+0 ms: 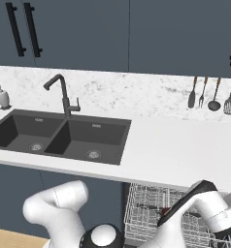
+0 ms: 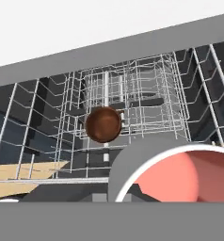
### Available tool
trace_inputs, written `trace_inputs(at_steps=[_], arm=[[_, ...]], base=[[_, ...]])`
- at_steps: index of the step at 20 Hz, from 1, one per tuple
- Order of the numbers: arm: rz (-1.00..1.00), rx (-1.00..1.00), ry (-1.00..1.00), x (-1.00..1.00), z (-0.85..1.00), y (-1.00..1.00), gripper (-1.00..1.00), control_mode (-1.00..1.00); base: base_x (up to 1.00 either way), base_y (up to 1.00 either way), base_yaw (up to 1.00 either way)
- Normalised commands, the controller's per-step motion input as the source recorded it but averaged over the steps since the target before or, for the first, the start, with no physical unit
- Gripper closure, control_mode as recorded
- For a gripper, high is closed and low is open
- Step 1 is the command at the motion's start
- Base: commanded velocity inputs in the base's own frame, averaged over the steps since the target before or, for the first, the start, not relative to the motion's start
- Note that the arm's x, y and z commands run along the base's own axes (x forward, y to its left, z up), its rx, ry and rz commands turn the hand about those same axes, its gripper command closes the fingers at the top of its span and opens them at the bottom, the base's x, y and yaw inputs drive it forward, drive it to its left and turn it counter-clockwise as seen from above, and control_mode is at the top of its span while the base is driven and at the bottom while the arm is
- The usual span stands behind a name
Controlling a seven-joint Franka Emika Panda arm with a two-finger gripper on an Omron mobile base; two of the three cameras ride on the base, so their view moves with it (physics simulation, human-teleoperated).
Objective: Pick up the cup and bowl from the counter, place them in the dishwasher, and close the dishwasher door.
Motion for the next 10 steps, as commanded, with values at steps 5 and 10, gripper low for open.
trace_inputs(at_steps=[5, 10], arm=[[0.11, 0.00, -0.01, 0.13, -0.28, 0.00, 1.00, -1.00], [0.10, 0.00, 0.05, 0.30, -0.30, 0.00, 1.00, -1.00]], base=[[0.00, 0.00, 0.00], [0.00, 0.00, 0.00]])
